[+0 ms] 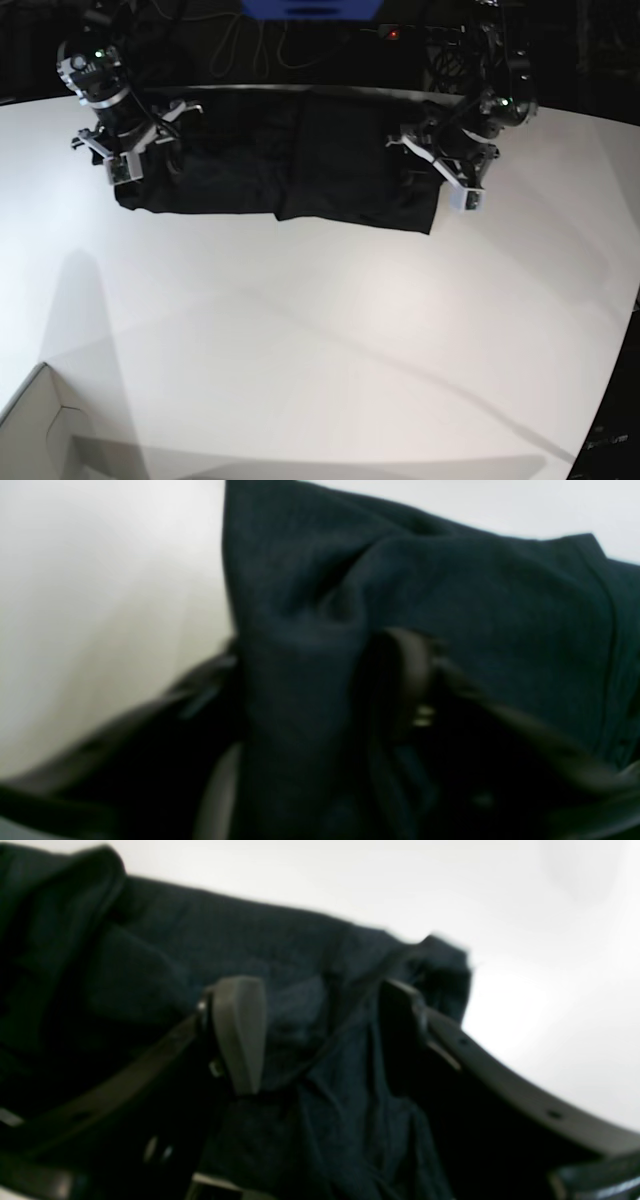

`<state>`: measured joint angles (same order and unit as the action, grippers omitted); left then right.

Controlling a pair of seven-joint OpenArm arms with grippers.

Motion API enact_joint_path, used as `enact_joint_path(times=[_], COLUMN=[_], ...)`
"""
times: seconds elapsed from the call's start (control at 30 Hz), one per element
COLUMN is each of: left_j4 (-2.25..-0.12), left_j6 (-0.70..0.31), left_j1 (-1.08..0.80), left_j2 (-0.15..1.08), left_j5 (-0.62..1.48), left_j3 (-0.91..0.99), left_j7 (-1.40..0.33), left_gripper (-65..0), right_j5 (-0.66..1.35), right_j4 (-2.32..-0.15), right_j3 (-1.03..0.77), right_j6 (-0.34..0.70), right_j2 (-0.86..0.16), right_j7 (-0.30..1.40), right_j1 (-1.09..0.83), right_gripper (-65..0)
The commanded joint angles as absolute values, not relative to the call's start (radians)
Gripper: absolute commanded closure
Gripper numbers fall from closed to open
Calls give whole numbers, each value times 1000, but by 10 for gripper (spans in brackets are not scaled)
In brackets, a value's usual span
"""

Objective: Layout the t-shirt on the table in an organized manner, then fold the t-shirt properly
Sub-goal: 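Hold the folded shirt with both grippers and pull it straight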

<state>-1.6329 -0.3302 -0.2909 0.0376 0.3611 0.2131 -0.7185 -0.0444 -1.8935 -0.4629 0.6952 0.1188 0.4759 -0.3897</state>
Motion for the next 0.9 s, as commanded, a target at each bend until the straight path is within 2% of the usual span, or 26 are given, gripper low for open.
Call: enact_joint_path(times=[0.0, 0.17, 0.6, 0.87], left_j4=[-1632, -1583, -1613, -1672], left_j6=[-334, -334, -334, -334], left_j1=[-294, -266, -278, -292], left_j2=[39, 41, 48, 42], left_j5=[364, 364, 364, 364], left_j3=[213, 222, 222, 311], left_j7=[-720, -720, -720, -730], left_gripper=[-238, -5, 0, 0], right_j5=[-27, -27, -28, -28], right_j4=[-1894, -1825, -1670, -1632], right_j3=[-479, -576, -624, -647], right_j6=[698, 698, 698, 698], right_j2=[114, 114, 97, 84], right_j7=[450, 450, 450, 450], right_j1=[-377, -315, -263, -245], right_gripper=[-365, -365, -365, -363])
